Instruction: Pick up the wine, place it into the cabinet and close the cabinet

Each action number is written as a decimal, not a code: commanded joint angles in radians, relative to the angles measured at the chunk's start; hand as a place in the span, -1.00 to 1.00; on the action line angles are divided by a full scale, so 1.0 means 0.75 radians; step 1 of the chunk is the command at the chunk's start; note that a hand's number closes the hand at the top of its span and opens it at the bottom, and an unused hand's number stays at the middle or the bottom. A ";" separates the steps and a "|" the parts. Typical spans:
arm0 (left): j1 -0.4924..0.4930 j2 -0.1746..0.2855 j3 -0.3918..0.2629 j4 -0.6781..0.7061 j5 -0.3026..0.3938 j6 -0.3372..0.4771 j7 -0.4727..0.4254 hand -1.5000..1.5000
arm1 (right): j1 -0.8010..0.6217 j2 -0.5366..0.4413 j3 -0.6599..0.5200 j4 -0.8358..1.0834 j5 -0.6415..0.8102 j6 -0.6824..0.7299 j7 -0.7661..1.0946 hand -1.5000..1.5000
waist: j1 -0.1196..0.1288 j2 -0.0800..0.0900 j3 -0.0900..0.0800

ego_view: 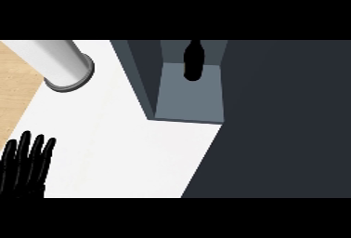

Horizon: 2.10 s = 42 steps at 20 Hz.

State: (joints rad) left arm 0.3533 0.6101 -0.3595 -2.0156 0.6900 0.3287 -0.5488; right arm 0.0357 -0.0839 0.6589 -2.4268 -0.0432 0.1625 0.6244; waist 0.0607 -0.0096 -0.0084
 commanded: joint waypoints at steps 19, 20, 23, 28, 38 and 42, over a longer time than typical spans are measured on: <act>0.087 0.219 0.448 0.042 0.364 -0.421 0.052 -1.00 | -1.504 0.111 -0.047 1.088 -0.423 -0.759 -0.045 1.00 | 0.042 0.025 0.006; 0.119 0.216 0.450 0.017 0.353 -0.419 0.048 -1.00 | -1.555 0.111 -0.073 1.157 -0.469 -0.751 -0.070 1.00 | 0.048 0.024 0.007; 0.088 0.222 0.481 0.061 0.379 -0.446 0.071 -1.00 | -1.687 0.112 -0.132 1.362 -0.600 -0.683 -0.143 1.00 | 0.030 0.029 0.007; 0.080 0.228 0.484 0.097 0.358 -0.508 0.050 -1.00 | -1.695 0.112 -0.167 1.464 -0.999 -0.311 -0.013 1.00 | 0.055 0.047 0.006; 0.100 0.279 0.684 0.143 0.469 -0.562 0.126 -1.00 | -1.807 0.111 -0.295 2.047 -0.899 -0.184 -0.420 1.00 | -0.003 0.031 0.009; 0.092 0.247 0.653 0.115 0.435 -0.521 0.123 -1.00 | -1.814 0.017 -0.368 2.149 -0.894 -0.171 -0.514 1.00 | -0.019 0.038 0.009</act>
State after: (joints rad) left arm 0.4291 0.8019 0.1230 -1.9423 1.0202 -0.0630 -0.4588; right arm -1.3301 0.0007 0.4653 -0.9456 -0.7535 0.0431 0.3309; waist 0.0735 -0.0011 -0.0171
